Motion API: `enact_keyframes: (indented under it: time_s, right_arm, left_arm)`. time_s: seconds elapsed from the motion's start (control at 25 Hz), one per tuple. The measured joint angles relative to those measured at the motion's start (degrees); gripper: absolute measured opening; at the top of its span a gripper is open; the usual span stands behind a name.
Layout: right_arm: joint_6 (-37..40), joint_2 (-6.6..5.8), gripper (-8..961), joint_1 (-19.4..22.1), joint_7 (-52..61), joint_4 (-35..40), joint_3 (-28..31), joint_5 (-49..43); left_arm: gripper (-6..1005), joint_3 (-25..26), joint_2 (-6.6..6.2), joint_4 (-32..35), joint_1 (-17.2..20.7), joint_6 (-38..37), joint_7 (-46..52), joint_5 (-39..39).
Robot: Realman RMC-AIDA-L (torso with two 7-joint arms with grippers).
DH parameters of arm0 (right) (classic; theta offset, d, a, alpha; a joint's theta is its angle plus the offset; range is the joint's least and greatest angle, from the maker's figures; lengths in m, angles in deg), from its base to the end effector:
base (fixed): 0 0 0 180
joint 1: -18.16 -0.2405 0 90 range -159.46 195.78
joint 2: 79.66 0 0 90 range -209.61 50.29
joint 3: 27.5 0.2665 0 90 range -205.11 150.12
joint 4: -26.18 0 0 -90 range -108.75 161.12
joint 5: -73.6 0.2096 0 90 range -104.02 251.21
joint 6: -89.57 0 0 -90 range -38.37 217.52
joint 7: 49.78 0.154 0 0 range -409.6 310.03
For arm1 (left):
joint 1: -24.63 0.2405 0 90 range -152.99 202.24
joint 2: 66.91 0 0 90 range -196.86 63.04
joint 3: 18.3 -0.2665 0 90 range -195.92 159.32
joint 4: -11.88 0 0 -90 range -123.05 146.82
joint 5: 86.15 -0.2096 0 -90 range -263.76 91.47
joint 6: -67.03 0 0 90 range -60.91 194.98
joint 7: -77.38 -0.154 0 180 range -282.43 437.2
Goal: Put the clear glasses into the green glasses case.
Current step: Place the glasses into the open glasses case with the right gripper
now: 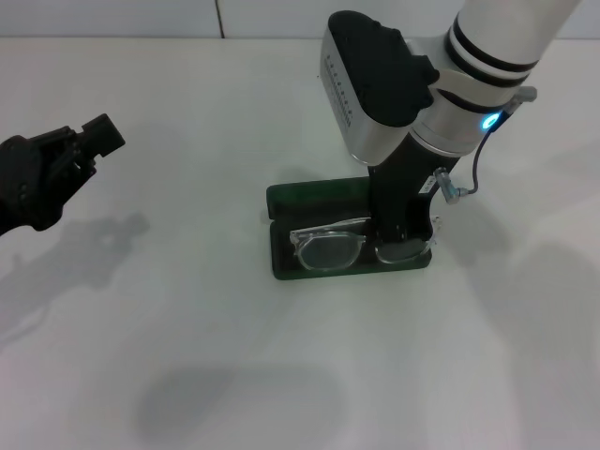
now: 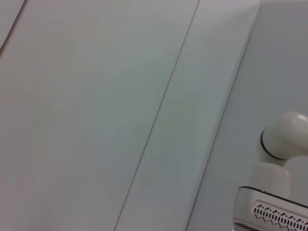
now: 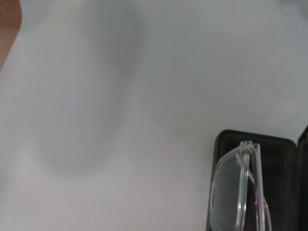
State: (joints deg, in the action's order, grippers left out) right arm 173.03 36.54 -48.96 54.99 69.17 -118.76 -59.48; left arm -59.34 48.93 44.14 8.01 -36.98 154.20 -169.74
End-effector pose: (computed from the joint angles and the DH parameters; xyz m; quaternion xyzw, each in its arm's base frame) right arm 0.0863 0.3999 -0.0838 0.9626 0.1233 0.2385 0.0352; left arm -0.2886 0.2757 0.0490 -0.8277 -0.2353 -0.4764 0.1806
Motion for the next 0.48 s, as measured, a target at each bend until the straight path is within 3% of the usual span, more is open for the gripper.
enact_keyframes:
  time_s: [0.48]
  right_arm:
    - [-0.82, -0.01, 78, 0.57, 0.08, 0.31, 0.03, -0.50]
  left_arm:
    - [56, -0.11, 0.07, 0.00, 0.09, -0.14, 0.00, 0.00]
